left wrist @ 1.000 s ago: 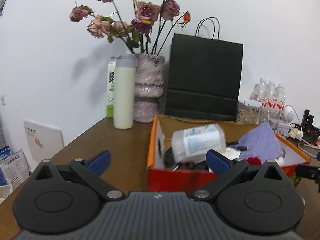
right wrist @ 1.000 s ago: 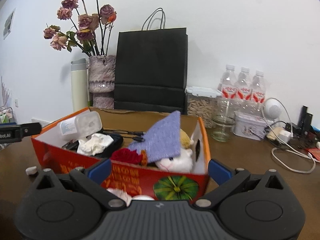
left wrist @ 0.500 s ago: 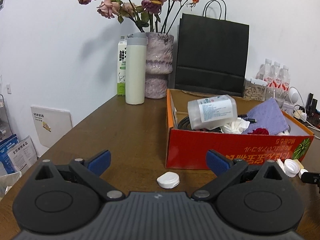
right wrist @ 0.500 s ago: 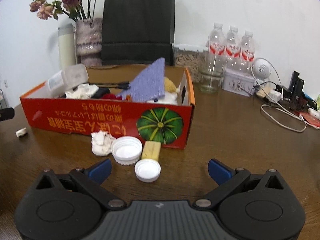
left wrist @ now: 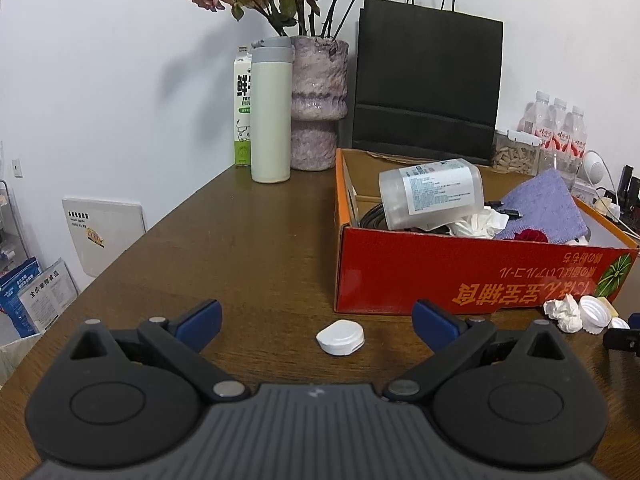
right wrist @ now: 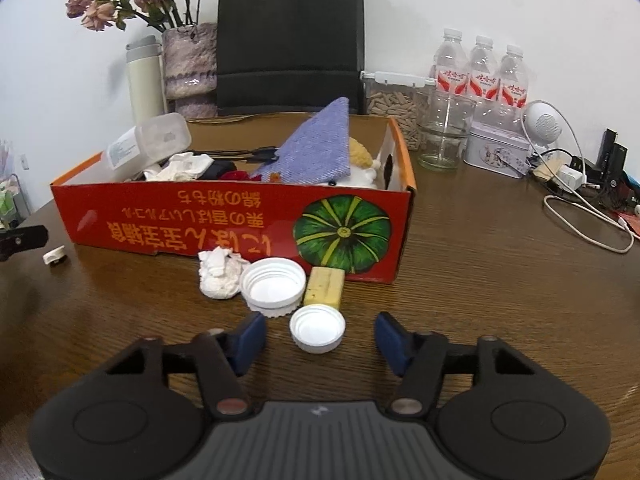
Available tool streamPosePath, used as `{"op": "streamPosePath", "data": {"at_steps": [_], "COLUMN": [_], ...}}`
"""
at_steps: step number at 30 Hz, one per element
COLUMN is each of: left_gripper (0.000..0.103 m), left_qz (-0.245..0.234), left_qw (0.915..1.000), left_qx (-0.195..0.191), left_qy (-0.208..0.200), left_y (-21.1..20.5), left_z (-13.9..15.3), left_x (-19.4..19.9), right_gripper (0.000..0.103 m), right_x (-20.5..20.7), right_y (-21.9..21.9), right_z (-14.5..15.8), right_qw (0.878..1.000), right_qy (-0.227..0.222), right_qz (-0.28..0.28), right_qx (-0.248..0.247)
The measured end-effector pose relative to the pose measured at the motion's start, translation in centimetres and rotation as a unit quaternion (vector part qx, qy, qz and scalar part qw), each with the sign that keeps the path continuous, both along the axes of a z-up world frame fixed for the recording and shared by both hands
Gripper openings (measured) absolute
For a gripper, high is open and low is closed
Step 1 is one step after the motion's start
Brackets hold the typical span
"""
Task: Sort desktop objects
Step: 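Withdraw both grippers from the box toward the white caps, then grasp the white oval cap with the left gripper while the right gripper grasps a white bottle cap, then carry the two white caps over the box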
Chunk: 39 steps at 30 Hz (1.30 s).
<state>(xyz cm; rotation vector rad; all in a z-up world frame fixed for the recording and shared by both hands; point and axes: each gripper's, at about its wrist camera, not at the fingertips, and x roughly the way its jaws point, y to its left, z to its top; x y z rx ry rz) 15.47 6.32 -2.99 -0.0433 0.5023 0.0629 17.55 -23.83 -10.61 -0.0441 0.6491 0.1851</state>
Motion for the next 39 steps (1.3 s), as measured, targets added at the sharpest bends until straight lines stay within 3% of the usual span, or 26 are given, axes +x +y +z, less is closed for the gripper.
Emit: {"op": "streamPosePath", "data": {"at_steps": [2, 4, 12, 14, 20, 22, 27, 30, 39], "left_gripper": [0.103, 0.103, 0.103, 0.099, 0.07, 0.055, 0.043, 0.029, 0.029], "left_qz": [-0.002, -0.004, -0.004, -0.015, -0.035, -0.039, -0.044, -0.047, -0.054], "left_qw": [1.0, 0.9999, 0.9997, 0.9995, 0.9982, 0.9976, 0.9968, 0.9967, 0.9973], "left_qx": [0.001, 0.003, -0.012, -0.009, -0.001, -0.003, -0.007, -0.004, -0.015], "left_qy": [0.004, 0.009, 0.023, 0.025, 0.048, 0.056, 0.066, 0.066, 0.047], "left_y": [0.0, -0.1, 0.5, 0.2, -0.5, -0.5, -0.6, -0.6, -0.6], "left_z": [-0.1, -0.2, -0.5, -0.6, -0.9, -1.1, -1.4, -1.4, -0.8], "left_x": [0.1, 0.2, 0.8, 0.9, 1.5, 1.7, 2.1, 2.2, 1.5], "right_gripper": [0.035, 0.028, 0.028, 0.028, 0.028, 0.028, 0.028, 0.028, 0.027], "right_x": [-0.1, -0.1, -0.2, -0.3, -0.3, -0.3, -0.3, -0.4, -1.0], "right_y": [0.0, 0.0, 0.1, 0.2, 0.4, 0.4, 0.3, 0.4, 0.7], "right_z": [0.1, 0.1, 0.2, 0.2, 0.2, 0.2, 0.1, 0.1, 0.3], "right_qw": [1.0, 1.0, 1.0, 1.0, 1.0, 1.0, 1.0, 1.0, 1.0], "right_qy": [-0.002, -0.003, -0.004, -0.005, -0.005, -0.005, -0.005, -0.005, -0.013], "right_qz": [0.004, 0.005, 0.007, 0.009, 0.011, 0.01, 0.01, 0.01, 0.01], "right_qx": [0.002, 0.005, 0.004, 0.003, 0.003, 0.003, 0.003, 0.003, 0.006]}}
